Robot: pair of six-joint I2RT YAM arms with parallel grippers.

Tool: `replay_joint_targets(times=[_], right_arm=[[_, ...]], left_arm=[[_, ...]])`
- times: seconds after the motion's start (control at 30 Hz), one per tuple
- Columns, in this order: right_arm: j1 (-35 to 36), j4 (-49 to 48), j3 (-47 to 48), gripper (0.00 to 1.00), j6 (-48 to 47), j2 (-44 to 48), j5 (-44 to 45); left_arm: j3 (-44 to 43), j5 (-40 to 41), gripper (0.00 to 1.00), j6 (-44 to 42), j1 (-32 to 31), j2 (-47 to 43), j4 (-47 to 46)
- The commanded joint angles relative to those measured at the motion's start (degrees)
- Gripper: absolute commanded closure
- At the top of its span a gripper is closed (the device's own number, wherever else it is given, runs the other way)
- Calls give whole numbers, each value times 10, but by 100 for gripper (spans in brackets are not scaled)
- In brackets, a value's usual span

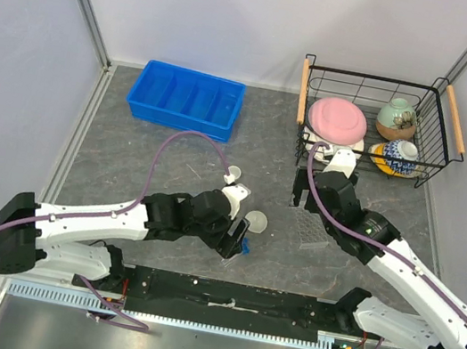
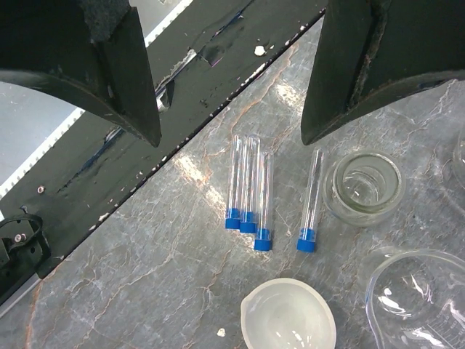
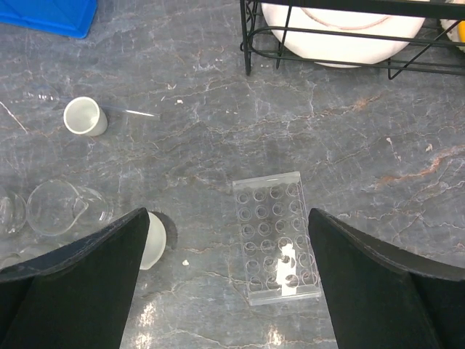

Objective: Organize the chemistry lab equipment

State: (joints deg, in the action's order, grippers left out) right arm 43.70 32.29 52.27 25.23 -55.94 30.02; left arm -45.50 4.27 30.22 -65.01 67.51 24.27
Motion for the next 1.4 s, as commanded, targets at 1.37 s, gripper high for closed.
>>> replay_joint_targets(times=[1.37], right_arm=[[1, -24, -38, 2, 18, 66, -80]], left_arm=[[96, 68, 18, 12, 52, 47, -99]])
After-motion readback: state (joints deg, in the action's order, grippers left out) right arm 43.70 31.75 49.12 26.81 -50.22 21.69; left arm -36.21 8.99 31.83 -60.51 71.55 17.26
